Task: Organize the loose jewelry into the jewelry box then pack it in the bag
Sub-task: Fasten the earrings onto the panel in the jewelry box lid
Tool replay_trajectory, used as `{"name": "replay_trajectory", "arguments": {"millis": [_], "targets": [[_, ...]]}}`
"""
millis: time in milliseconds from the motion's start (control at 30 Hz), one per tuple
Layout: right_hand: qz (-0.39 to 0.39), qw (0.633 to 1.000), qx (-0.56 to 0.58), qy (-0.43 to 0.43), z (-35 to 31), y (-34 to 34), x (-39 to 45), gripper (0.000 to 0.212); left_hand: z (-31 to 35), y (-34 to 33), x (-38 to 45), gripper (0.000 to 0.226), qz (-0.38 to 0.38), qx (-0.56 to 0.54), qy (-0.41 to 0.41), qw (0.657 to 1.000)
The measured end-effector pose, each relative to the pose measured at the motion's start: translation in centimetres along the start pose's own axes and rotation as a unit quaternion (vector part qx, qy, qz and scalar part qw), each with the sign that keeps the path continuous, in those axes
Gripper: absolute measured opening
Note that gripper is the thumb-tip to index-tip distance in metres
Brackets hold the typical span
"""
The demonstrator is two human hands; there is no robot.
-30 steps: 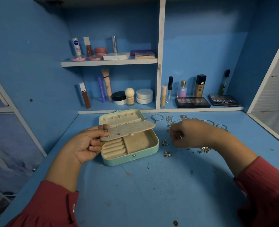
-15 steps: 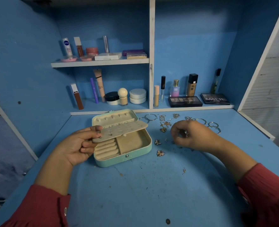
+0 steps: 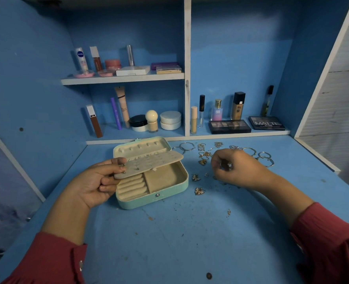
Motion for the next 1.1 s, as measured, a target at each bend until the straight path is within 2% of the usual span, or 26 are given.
{"name": "replay_trajectory", "arguments": {"millis": [67, 167, 300, 400, 533, 633, 833, 1000, 1100], "targets": [[0.003, 1.0, -0.003, -0.001, -0.2, 0.0, 0.0, 0.018, -0.1, -0.1, 0.0, 0.034, 0.022, 0.01, -0.003, 1.0], [0.009, 1.0, -0.008, 0.002, -0.7, -0.1, 0.2, 0.019, -0.1, -0.2, -0.1, 0.022, 0.042, 0.024, -0.007, 0.999], [0.037, 0.999, 0.003, 0.006, -1.6, -0.1, 0.9, 0.012, -0.1, -0.1, -0.1, 0.021, 0.051, 0.028, -0.004, 0.998], [0.076, 0.995, 0.063, 0.023, -3.1, 0.1, 1.8, 0.005, -0.1, -0.2, -0.2, 0.021, 0.05, 0.025, -0.002, 0.998], [0.116, 0.98, 0.148, 0.061, -6.8, -0.3, 3.9, 0.018, -0.1, -0.2, -0.2, 0.021, 0.061, 0.025, -0.006, 0.998], [0.071, 0.983, 0.157, 0.068, -9.8, -1.3, 5.8, 0.008, -0.1, -0.1, -0.2, 0.024, 0.062, 0.02, -0.005, 0.998], [-0.066, 0.993, 0.082, 0.053, -12.8, -4.4, 9.0, 0.008, -0.1, -0.4, -0.4, 0.024, 0.065, 0.02, -0.006, 0.998], [-0.103, 0.99, 0.094, -0.011, -12.7, -5.2, 10.1, 0.01, 0.0, -0.4, -0.5, 0.025, 0.059, 0.021, -0.002, 0.998], [-0.118, 0.985, 0.121, -0.021, -12.4, -5.1, 10.1, 0.008, 0.0, -0.2, -0.4, 0.025, 0.056, 0.02, -0.002, 0.998]]}}
Point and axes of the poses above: each hand's wrist, its own x-axis towards the middle knuckle, its own y-axis out of the back of the hand, z = x × y, the point moved 1 cm from there along x, towards the middle knuckle, and after that the axes turned 7 degrees about y, right-handed, at the moved point
